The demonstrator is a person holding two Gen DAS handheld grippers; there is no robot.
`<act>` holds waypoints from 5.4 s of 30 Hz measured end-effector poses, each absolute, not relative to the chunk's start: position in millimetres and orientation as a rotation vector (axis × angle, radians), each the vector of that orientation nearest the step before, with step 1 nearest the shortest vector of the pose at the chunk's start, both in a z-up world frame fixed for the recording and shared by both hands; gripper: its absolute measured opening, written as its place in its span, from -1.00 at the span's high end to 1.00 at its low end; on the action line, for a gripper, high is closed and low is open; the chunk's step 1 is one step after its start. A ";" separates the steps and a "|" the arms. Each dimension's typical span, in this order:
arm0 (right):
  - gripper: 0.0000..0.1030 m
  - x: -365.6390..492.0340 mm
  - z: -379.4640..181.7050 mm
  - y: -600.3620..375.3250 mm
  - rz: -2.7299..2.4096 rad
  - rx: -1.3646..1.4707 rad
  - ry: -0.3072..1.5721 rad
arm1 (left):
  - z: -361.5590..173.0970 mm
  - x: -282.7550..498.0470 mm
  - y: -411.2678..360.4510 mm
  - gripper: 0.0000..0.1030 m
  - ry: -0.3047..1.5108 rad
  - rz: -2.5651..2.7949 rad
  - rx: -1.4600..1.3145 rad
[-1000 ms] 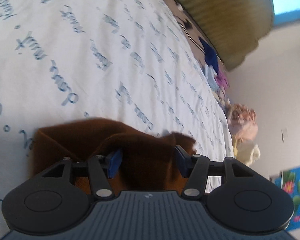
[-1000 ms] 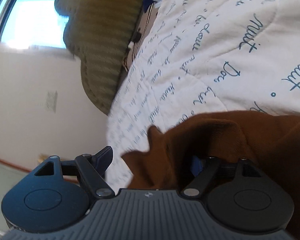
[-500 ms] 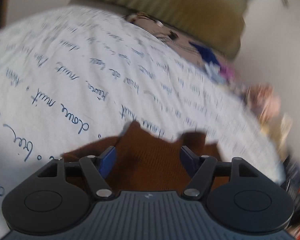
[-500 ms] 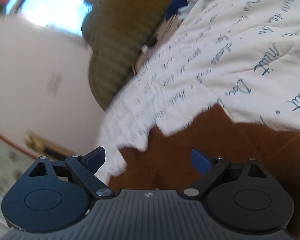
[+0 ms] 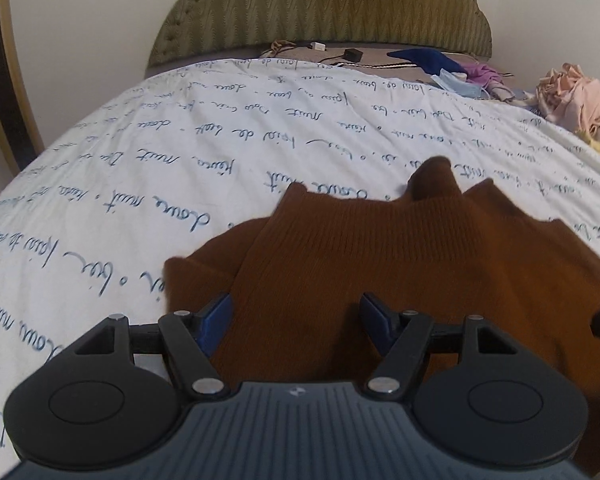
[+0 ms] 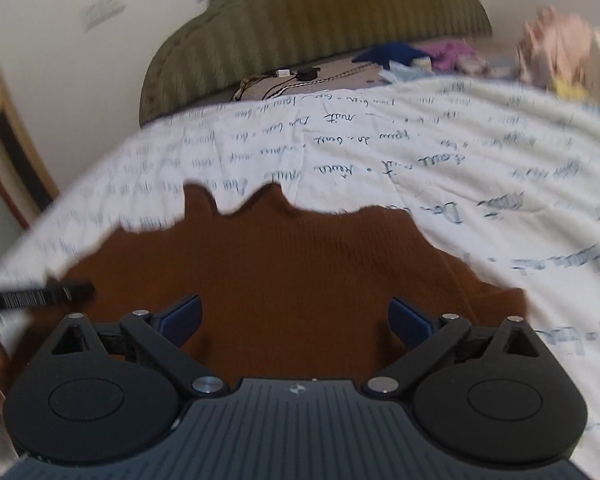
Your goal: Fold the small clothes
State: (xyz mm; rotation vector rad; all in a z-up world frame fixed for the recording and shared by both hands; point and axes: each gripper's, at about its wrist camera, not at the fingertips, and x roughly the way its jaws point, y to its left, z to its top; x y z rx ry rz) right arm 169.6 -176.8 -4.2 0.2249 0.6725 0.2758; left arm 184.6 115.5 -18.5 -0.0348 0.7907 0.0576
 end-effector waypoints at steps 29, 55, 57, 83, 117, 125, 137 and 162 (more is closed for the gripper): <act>-1.00 114.4 -57.2 -173.2 0.121 0.006 0.541 | -56.1 98.8 134.2 -0.96 0.631 0.047 -0.014; -1.00 113.8 -57.8 -169.1 0.114 -0.001 0.540 | -57.4 99.6 136.0 -1.00 0.632 0.052 -0.029; -1.00 114.3 -57.3 -169.7 0.115 0.004 0.543 | -57.4 99.6 136.1 -1.00 0.633 0.051 -0.031; -0.99 34.6 -12.2 26.8 0.440 -0.519 0.392 | -35.4 197.1 233.7 -1.00 0.942 -0.193 -0.457; 0.75 51.3 -37.8 122.3 0.418 -0.732 0.241 | -41.0 268.9 195.7 0.78 0.982 -0.217 -0.533; 0.79 27.7 -25.2 93.9 0.430 -0.663 0.174 | -0.8 254.5 161.0 0.79 0.948 -0.123 -0.312; 0.80 2.5 -4.6 41.7 0.369 -0.594 0.119 | 43.8 237.3 116.4 0.79 0.876 -0.088 -0.188; 0.84 -4.0 1.5 -82.4 0.166 -0.496 0.121 | 83.9 228.4 -47.5 0.80 0.779 -0.189 -0.003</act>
